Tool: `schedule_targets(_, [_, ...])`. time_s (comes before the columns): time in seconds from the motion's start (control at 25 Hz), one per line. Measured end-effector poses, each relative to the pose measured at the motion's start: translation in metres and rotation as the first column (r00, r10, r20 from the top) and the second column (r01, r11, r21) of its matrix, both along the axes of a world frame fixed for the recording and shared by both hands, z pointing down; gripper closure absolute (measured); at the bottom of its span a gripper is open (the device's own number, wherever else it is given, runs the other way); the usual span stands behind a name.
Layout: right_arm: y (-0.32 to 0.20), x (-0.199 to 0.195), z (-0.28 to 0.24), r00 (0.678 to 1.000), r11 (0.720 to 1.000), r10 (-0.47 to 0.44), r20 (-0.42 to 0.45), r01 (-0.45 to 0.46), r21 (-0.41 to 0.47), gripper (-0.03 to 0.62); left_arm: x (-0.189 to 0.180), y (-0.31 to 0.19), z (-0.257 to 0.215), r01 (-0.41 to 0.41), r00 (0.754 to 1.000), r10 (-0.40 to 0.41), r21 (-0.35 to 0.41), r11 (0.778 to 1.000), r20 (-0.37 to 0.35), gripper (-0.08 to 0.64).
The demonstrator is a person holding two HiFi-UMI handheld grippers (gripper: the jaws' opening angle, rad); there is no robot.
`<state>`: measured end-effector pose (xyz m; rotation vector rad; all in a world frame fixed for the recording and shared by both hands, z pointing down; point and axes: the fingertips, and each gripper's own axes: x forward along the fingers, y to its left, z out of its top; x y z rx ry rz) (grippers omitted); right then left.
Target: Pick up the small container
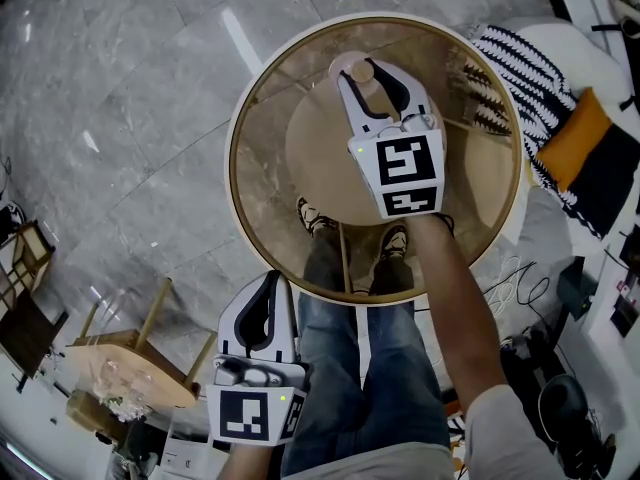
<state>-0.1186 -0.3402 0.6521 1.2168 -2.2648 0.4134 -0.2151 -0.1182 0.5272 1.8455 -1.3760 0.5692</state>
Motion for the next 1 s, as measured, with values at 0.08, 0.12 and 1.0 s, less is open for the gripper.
schedule_targets(0.08, [0.004, 0.000, 0.000, 1.000, 1.000, -0.010, 0.002, 0.010, -0.007, 0.445, 0.001, 0.000, -0.001, -0.007, 1.000, 0.007, 0.003, 1.000, 0.006, 0.541])
schedule_targets(0.12, [0.006, 0.000, 0.001, 1.000, 1.000, -0.015, 0.001, 0.015, -0.009, 0.445, 0.001, 0.000, -0.002, -0.008, 1.000, 0.008, 0.006, 1.000, 0.007, 0.541])
schedule_targets(1.0, [0.063, 0.029, -0.014, 0.997, 0.997, -0.074, 0.003, 0.075, -0.035, 0.445, 0.037, 0.020, -0.015, -0.044, 0.999, 0.043, 0.038, 0.998, 0.012, 0.541])
